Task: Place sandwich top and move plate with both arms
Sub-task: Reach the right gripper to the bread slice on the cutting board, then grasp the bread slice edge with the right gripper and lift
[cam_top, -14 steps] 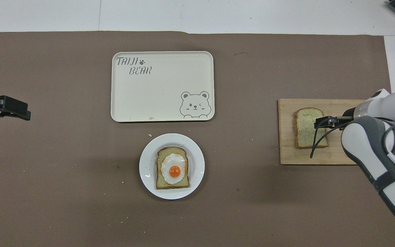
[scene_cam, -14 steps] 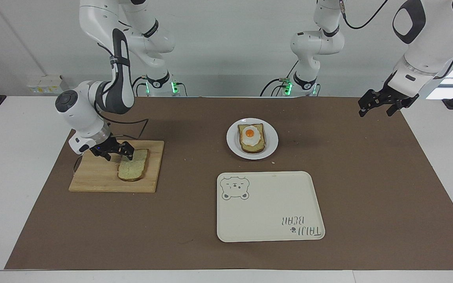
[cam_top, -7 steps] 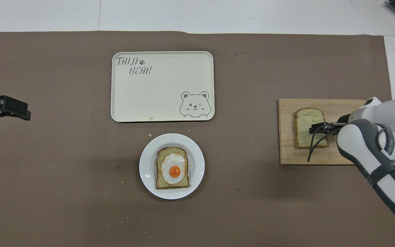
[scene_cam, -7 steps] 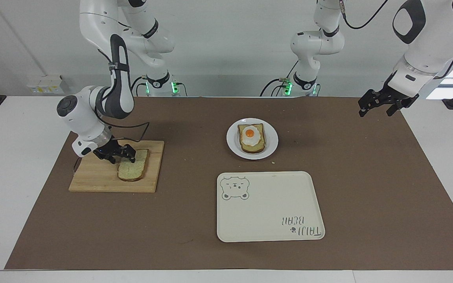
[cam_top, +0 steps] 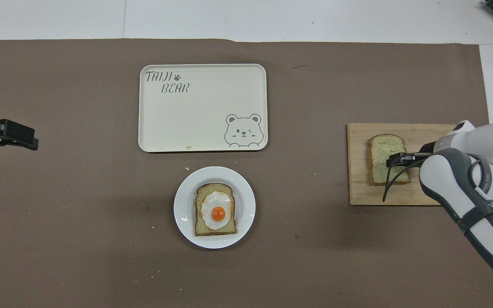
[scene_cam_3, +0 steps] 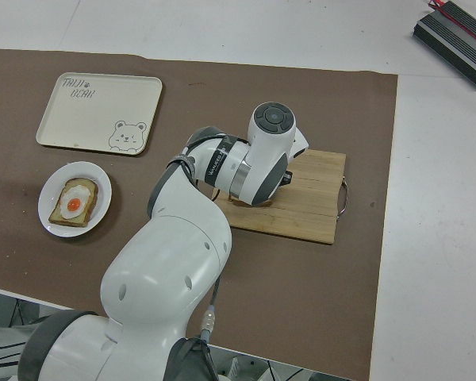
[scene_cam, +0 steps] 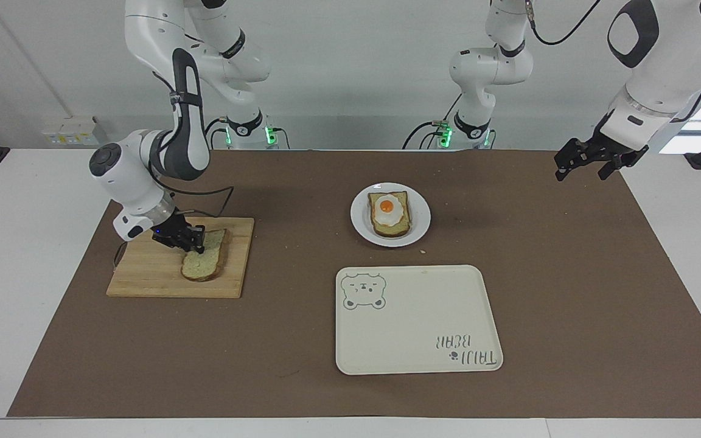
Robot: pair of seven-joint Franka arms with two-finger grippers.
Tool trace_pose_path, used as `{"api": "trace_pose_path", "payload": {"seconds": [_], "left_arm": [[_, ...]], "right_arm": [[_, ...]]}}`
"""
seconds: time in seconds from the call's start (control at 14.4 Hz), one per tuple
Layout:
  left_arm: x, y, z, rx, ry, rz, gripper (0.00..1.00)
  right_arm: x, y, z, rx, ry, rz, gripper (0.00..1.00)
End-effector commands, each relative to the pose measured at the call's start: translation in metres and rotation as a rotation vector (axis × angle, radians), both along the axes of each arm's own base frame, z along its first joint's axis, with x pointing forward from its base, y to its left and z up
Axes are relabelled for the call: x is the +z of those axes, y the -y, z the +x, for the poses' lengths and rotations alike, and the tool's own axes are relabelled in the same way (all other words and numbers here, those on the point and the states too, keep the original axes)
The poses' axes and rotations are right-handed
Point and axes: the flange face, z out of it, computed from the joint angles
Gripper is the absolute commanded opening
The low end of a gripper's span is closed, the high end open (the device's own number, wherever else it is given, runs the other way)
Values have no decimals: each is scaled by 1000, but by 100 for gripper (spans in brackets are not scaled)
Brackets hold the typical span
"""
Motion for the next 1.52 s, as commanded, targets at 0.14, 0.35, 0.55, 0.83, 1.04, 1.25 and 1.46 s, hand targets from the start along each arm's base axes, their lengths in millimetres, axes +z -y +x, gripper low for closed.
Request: {"api": "trace_pose_path", "payload": {"seconds": [0.14,0.35,0.55,0.83,1.04,1.25,1.46], "left_arm": [[3,0,-8,6,-6,-4,100],[3,0,-8,6,-8,-4,100],[3,0,-8,6,-6,-4,100],[3,0,-8,6,-6,-4,100],[3,0,-8,6,-6,-4,100],[3,0,-8,6,-6,-4,100],[3,0,-8,6,-6,-4,100]], "right_arm": [[-12,2,-2,-39,-10,7,0],[-11,3,-1,-38,-15,10,0],[11,1,9,-24,-4,18,0],[56,-9,20,9,20,31,0],[93,-29,25,46,28,42,0],[109,-74,33,63,5,50,0],[110,-155,30,-23,-13,30,0]]}}
